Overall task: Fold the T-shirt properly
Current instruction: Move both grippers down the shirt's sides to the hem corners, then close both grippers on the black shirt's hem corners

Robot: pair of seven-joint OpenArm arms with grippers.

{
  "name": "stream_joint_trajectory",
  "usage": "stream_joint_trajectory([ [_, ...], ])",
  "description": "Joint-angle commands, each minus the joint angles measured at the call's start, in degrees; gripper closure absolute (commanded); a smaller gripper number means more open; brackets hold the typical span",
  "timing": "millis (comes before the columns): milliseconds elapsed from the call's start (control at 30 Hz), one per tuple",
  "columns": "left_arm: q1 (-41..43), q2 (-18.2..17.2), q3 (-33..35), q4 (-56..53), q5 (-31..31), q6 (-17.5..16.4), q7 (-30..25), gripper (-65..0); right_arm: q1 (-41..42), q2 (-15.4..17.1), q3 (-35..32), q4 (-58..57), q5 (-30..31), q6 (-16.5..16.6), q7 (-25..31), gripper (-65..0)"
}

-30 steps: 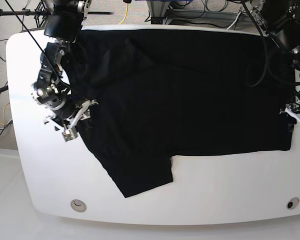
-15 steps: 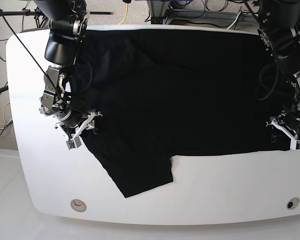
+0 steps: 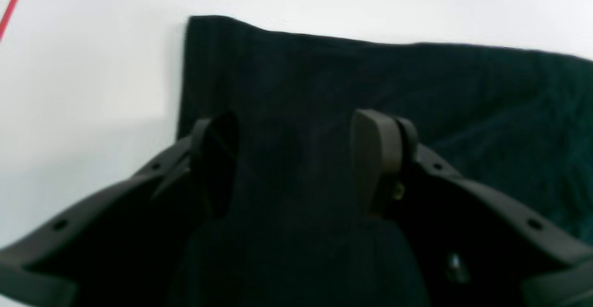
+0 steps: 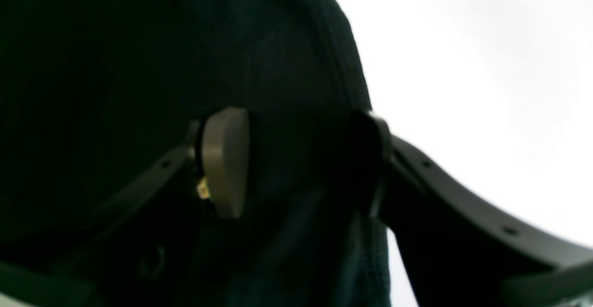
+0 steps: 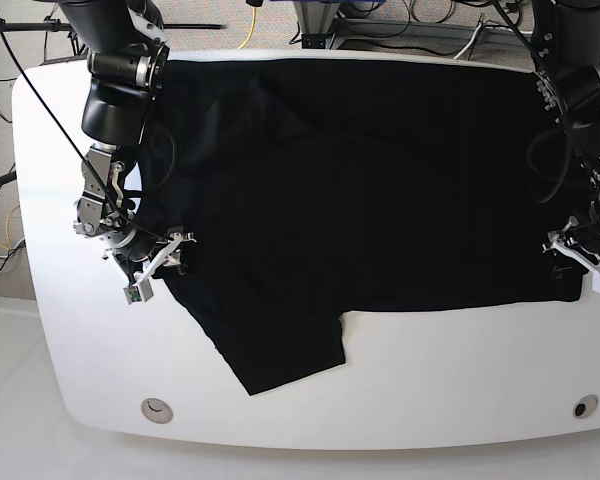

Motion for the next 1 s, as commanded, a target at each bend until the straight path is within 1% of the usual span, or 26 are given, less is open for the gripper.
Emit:
stream_joint_trajectory([
  [0,-2.4,-1.2,-0.1,0.0,-0.5,0.1,-2.1,-34.9,2.3,1.0,0.1,1.1,0.5,-0.8,1.6,-34.0],
  [167,-3.2,-1.5,0.1,-1.4,1.0,1.3,-3.2,-35.2,3.3,1.4,0.0,-0.1,0.5,-1.7,2.9,-34.2],
  [233,-4.2,-1.2,0.6,-2.7,3.9,2.7,-5.0,-35.6,5.9,1.8,0.3,-4.0,0.3,-2.2,6.3,-34.0],
  [433,-4.8,-0.8,0.7,-2.5,6.0,3.4,-5.3,-35.7,10.0,1.8,0.4,-11.3,0.0,-2.8,9.2,-34.3],
  [500,-4.9,-0.6,0.8,-2.6,6.1,3.3,-5.4,-35.7,10.9,1.8,0.5,-13.2,-0.1,-2.7,9.4,-34.4],
  [567,-4.4,-0.6,1.2,-3.0,4.6,2.7,-5.5,-35.7,12.9,1.9,0.2,-16.5,-0.2,-2.0,8.9,-33.9],
  [633,-4.3,-0.6,1.3,-2.9,4.4,2.7,-5.5,-35.6,13.3,1.9,0.2,-17.5,-0.1,-1.8,9.2,-33.9],
  [767,-4.2,-0.7,1.4,-2.8,4.2,2.7,-5.5,-35.6,13.4,1.7,0.2,-18.9,-0.1,-1.7,9.5,-33.7],
  [833,-4.1,-1.4,0.7,-2.5,3.7,2.2,-5.2,-36.3,13.3,2.1,-0.4,-19.3,0.1,-0.8,10.1,-33.5],
  [967,-4.0,-1.9,0.5,-2.4,2.6,1.6,-4.7,-36.9,13.1,2.3,-1.1,-19.3,0.2,-0.3,10.3,-33.2],
])
